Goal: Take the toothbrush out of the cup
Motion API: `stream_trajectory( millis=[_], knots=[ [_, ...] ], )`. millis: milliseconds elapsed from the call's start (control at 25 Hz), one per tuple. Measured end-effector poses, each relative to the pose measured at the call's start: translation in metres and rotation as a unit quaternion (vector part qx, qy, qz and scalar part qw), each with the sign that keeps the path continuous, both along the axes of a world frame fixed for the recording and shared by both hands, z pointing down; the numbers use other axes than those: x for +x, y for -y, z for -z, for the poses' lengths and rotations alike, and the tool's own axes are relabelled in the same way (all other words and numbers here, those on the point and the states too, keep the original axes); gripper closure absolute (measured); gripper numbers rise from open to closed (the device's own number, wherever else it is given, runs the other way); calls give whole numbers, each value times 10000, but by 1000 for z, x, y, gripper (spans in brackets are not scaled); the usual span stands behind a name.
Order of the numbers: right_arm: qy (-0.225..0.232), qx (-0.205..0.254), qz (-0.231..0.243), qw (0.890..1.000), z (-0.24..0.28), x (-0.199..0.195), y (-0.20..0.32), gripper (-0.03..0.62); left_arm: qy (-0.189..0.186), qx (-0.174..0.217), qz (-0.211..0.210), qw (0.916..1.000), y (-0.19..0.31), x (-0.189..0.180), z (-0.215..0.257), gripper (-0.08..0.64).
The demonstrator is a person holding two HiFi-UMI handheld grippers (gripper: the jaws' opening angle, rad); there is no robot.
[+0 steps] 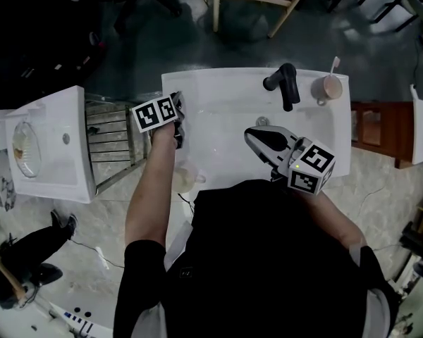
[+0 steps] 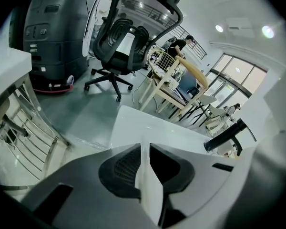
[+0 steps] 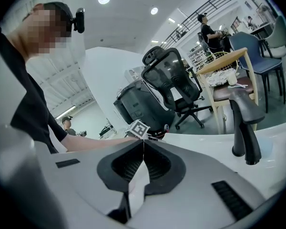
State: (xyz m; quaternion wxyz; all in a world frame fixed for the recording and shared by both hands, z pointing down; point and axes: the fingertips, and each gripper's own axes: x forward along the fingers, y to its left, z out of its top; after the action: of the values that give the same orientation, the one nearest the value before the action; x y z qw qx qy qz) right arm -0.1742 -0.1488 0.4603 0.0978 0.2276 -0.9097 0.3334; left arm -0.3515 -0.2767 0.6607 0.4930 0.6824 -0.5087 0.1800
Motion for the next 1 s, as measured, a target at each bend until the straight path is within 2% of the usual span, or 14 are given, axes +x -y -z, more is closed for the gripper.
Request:
stream_trajectory(
  millis=[360, 480, 640, 800, 1000],
  knots=[
    [47, 11, -63, 10000, 4, 9, 1, 565, 53, 216, 306, 9993, 1, -10, 14, 489],
    [38, 44, -61, 10000, 8, 14, 0, 565, 72, 429, 404, 9982, -1, -12, 31, 489],
    [95, 171, 15, 9998, 15, 25, -5, 565, 143, 936, 440, 9945, -3, -12, 70, 501],
    [87, 237, 9, 9997, 24, 43, -10, 565, 99, 1730, 453, 9838, -9, 5, 136, 532],
    [354, 432, 63, 9984, 36, 72, -15, 565, 412, 2752, 248, 9602, -47, 53, 225, 537]
  ],
)
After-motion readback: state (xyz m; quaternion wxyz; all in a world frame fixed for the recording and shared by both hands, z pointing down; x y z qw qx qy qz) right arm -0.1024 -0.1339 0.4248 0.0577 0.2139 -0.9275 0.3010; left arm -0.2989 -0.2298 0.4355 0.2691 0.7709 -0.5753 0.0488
